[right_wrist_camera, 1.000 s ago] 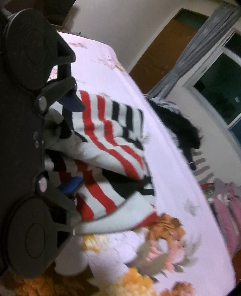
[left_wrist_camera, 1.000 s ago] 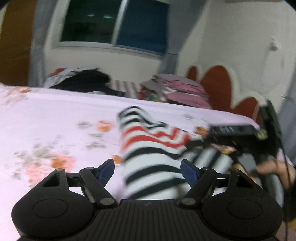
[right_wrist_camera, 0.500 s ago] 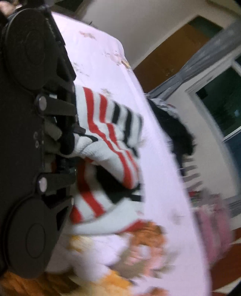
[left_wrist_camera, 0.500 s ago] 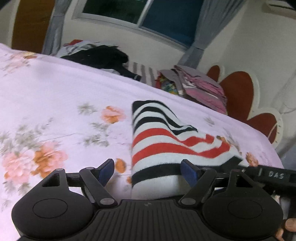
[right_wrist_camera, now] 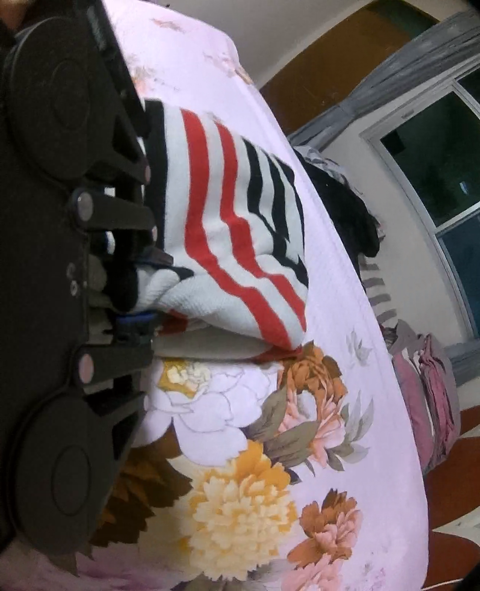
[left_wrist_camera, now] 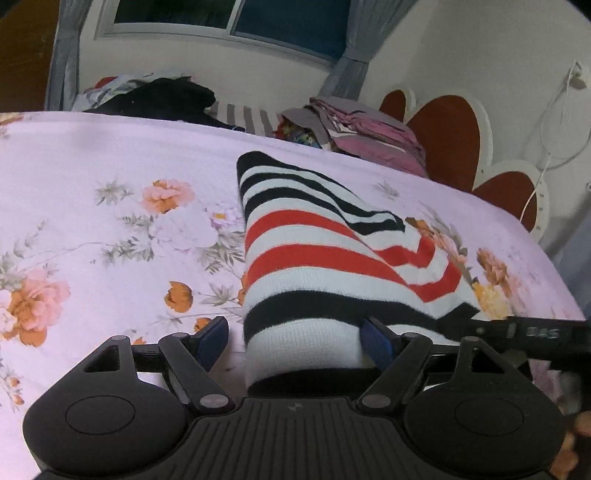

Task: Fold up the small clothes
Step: 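Press the folded bundle down and open both grippers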

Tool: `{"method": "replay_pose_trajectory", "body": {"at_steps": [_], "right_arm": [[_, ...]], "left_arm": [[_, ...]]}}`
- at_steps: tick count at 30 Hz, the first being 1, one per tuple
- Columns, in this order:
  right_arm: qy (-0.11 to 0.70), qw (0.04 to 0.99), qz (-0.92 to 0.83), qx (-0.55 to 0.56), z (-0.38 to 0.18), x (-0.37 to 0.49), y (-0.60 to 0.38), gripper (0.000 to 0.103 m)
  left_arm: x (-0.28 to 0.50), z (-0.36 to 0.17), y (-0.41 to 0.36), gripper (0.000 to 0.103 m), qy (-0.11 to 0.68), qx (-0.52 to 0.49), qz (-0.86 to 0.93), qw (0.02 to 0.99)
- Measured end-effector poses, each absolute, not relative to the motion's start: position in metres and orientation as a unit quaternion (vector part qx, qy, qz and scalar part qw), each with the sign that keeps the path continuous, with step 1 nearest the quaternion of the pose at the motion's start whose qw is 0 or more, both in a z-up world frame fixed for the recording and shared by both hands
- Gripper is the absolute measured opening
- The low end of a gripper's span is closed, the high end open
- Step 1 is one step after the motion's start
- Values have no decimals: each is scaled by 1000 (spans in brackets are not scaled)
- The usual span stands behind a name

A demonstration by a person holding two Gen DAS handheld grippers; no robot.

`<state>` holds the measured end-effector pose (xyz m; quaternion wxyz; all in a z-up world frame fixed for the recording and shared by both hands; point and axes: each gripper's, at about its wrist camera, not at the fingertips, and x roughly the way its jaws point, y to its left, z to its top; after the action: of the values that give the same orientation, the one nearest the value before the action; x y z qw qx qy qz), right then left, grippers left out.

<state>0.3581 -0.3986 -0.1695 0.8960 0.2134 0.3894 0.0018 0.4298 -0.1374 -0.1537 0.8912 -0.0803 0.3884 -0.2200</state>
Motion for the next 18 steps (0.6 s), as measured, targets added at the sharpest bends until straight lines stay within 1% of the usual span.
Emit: {"method": "replay_pose_trajectory", "body": {"at_steps": [1, 2, 3, 5, 7, 9, 10, 12, 16, 18], "right_arm": [[390, 896, 4, 214, -165, 354, -399, 31], [387, 896, 7, 216, -160, 348, -400, 35], [386, 897, 9, 217, -156, 342, -401, 41], [389, 896, 11, 214, -152, 330, -400, 47], [393, 896, 7, 206, -153, 321, -398, 43], [401, 892, 2, 209, -158, 314, -399, 33], [400, 891, 0, 215, -160, 308, -400, 33], [397, 889, -4, 228, -163, 300, -402, 27], [393, 887, -21, 244, -170, 290, -407, 24], [408, 880, -31, 242, -185, 288, -410, 27]], "left_arm": [[431, -153, -136, 78, 391, -84, -221, 889], [432, -153, -135, 78, 393, -86, -222, 888], [433, -154, -134, 78, 392, -86, -223, 888], [432, -154, -135, 78, 391, -84, -223, 889], [431, -154, -135, 78, 390, -84, -224, 889], [431, -155, -134, 78, 392, -85, -226, 888], [430, -155, -133, 78, 392, -83, -228, 887], [430, -155, -133, 78, 393, -79, -230, 887], [429, -155, -133, 78, 394, -74, -234, 886], [429, -157, -135, 78, 398, -69, -238, 883]]}}
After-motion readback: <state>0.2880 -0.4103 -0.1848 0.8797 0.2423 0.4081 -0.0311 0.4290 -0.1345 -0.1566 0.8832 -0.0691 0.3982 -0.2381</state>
